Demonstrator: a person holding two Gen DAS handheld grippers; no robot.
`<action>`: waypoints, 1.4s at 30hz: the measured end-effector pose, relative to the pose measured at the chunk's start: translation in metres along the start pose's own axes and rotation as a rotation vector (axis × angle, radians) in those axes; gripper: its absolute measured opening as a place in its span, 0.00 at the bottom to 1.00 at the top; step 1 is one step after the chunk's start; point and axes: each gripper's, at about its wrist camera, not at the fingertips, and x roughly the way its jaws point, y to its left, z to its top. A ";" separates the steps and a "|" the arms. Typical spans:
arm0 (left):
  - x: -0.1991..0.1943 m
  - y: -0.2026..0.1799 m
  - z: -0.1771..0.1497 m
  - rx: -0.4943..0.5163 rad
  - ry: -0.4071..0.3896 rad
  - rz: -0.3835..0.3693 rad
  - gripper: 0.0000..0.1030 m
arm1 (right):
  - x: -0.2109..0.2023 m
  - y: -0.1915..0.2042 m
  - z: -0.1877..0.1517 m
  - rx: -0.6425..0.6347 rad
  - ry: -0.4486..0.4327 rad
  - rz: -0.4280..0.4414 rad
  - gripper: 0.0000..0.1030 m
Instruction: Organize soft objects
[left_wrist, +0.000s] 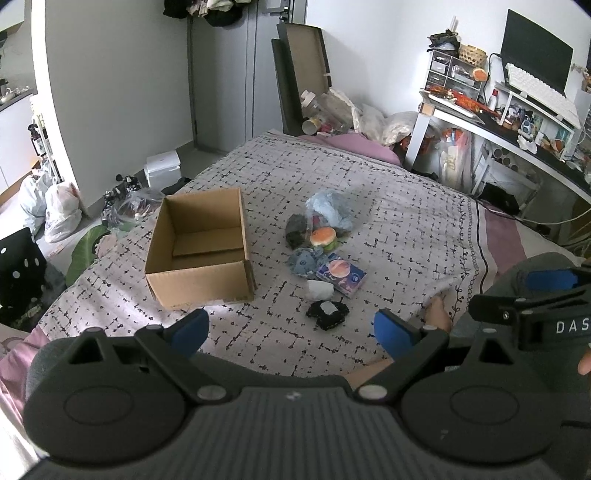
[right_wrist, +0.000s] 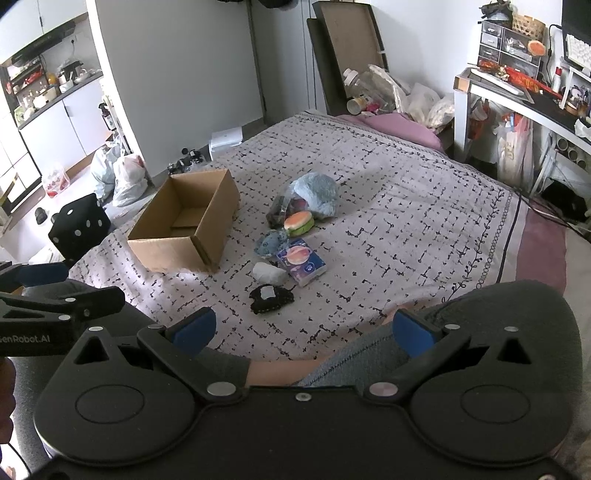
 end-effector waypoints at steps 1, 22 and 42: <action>0.000 0.000 0.000 0.000 0.001 0.001 0.93 | 0.000 0.000 0.000 -0.001 0.000 0.001 1.00; -0.006 0.001 0.006 0.010 -0.005 -0.004 0.93 | -0.006 0.001 0.005 -0.010 -0.028 0.006 1.00; 0.009 0.001 0.007 -0.012 0.002 0.034 0.93 | 0.013 -0.009 0.008 0.011 -0.039 0.015 1.00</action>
